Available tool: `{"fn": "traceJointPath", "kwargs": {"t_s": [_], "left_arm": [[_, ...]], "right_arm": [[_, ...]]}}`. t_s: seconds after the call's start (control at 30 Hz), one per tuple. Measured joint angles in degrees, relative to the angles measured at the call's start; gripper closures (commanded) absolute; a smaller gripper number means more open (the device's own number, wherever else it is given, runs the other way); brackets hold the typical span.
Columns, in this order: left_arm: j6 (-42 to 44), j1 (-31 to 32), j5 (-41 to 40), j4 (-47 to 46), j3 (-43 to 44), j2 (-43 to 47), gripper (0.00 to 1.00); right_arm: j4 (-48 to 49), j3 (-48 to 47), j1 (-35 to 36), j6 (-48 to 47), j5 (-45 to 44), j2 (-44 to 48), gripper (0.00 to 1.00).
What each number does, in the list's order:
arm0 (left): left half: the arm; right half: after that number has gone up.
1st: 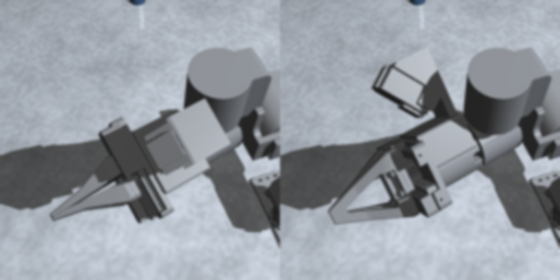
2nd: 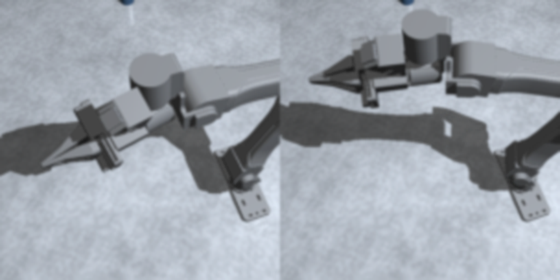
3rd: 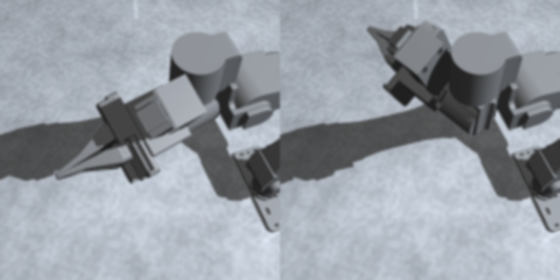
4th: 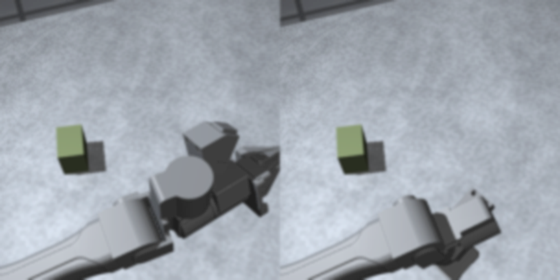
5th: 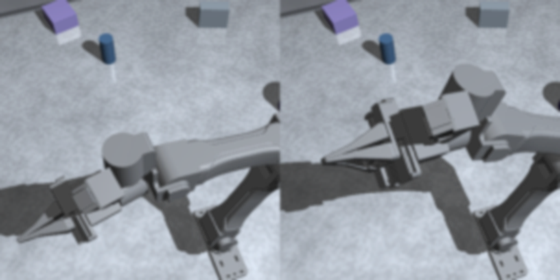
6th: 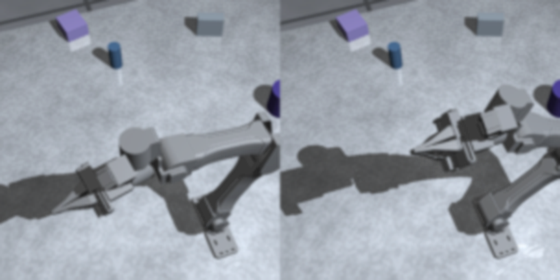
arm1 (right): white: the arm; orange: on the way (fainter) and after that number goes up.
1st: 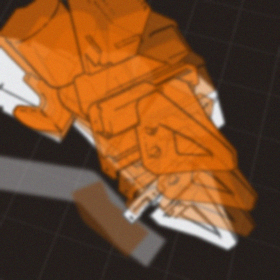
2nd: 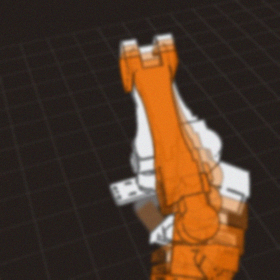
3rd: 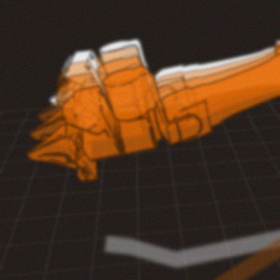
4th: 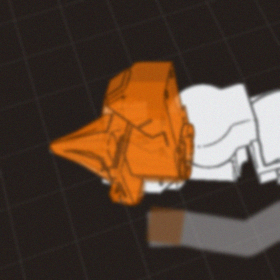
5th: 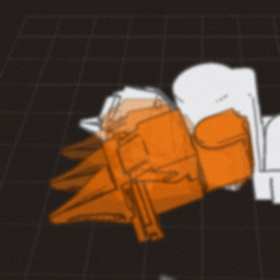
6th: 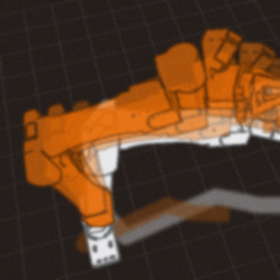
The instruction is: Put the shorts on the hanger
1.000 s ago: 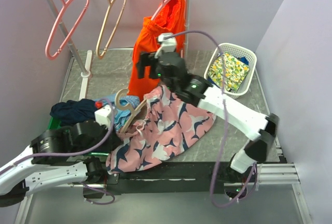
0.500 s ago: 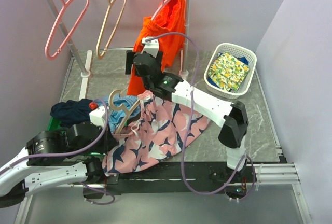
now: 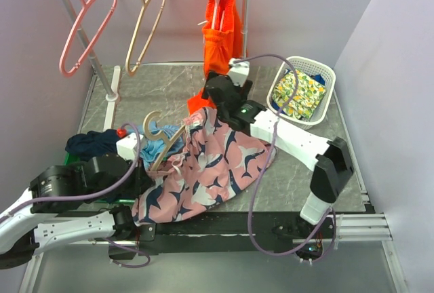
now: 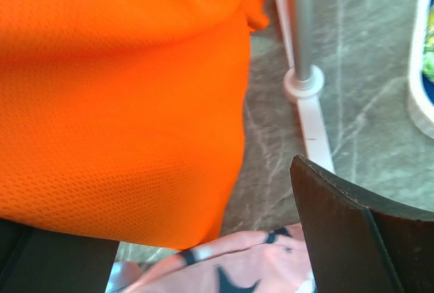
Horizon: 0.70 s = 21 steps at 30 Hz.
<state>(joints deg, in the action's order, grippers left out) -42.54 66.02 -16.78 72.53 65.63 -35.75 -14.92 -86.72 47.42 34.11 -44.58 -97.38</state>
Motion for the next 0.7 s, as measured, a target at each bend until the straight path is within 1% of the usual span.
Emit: {"fn": "traceJointPath", "kwargs": {"t_s": [0.1, 0.23, 0.47, 0.57, 0.7], "left_arm": [[0.9, 0.0, -0.1, 1.7, 3.4, -0.7, 0.99], [1.2, 0.0, -1.3, 5.0, 9.9, -1.3, 0.99], [1.9, 0.0, -2.0, 6.6, 18.4, -1.6, 0.99], [2.5, -0.5, -3.7, 6.7, 20.8, -2.6, 0.99], [3.2, -2.5, -6.9, 6.9, 20.9, -4.8, 0.99]], "right_arm": [[0.6, 2.7, -1.4, 0.8, 0.1, 3.0, 0.0], [1.6, 5.2, -3.5, 1.0, 0.3, 5.4, 0.0], [2.1, 5.8, -5.6, 0.9, 2.1, 5.8, 0.0], [2.3, 5.8, -6.4, 0.6, 2.7, 5.8, 0.0], [2.4, 6.2, -7.9, 0.5, 4.0, 6.1, 0.0]]}}
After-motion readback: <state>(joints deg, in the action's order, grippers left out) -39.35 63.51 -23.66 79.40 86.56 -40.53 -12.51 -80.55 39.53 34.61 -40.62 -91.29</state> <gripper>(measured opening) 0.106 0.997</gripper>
